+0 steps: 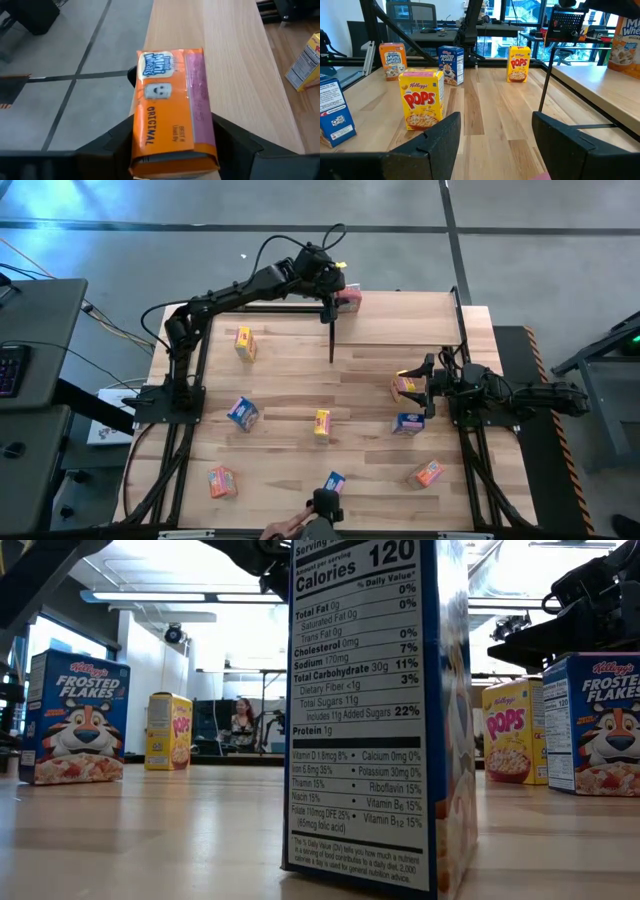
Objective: Stack cereal on shelf
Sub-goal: Put the top orange cereal box on the shelf, then put the middle yellow cereal box on the shelf
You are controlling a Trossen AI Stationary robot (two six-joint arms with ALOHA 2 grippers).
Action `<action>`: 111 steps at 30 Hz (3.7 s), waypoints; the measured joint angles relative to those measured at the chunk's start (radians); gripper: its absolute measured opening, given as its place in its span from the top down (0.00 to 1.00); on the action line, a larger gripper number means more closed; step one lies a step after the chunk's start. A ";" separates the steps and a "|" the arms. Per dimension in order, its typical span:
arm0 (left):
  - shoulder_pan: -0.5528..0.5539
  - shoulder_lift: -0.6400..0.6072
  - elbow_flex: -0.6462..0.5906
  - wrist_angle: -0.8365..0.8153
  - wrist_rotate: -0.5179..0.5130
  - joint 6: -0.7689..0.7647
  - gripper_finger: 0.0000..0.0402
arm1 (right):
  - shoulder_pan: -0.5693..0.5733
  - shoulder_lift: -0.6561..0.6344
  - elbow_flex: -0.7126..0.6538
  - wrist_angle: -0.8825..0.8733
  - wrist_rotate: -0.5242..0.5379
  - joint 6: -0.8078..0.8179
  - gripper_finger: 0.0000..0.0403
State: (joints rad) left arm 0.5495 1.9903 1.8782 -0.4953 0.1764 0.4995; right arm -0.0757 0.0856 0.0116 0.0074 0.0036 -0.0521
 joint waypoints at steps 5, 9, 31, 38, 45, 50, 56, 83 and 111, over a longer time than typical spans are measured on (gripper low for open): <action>0.000 0.000 0.000 0.000 -0.002 0.001 0.47 | 0.000 0.000 0.000 0.000 0.000 0.000 0.41; 0.000 0.000 0.000 0.015 -0.003 0.001 0.47 | 0.000 0.000 0.000 0.000 0.000 0.000 0.41; 0.007 -0.014 0.108 -0.070 -0.071 -0.007 0.47 | 0.000 0.000 0.000 0.000 0.000 0.000 0.41; 0.009 -0.077 0.109 -0.148 -0.118 -0.008 0.47 | 0.000 0.000 0.000 0.000 0.000 0.000 0.41; -0.010 -0.158 0.110 -0.255 -0.165 -0.058 0.47 | 0.000 0.000 0.000 0.000 0.000 0.000 0.41; -0.029 -0.219 0.110 -0.360 -0.170 -0.097 0.47 | 0.000 0.000 0.000 0.000 0.000 0.000 0.41; -0.068 -0.318 0.046 -0.429 -0.159 -0.191 0.47 | 0.000 0.000 0.000 0.000 0.000 0.000 0.41; -0.315 -0.822 -0.677 0.001 -0.167 -0.427 0.47 | 0.000 0.000 0.000 0.000 0.000 0.000 0.41; -0.533 -0.858 -0.903 0.290 -0.357 -0.596 0.47 | 0.000 0.000 0.000 0.005 0.000 0.000 0.41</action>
State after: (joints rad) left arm 0.0163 1.1328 0.9749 -0.2055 -0.1805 -0.0965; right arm -0.0757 0.0856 0.0116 0.0120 0.0036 -0.0521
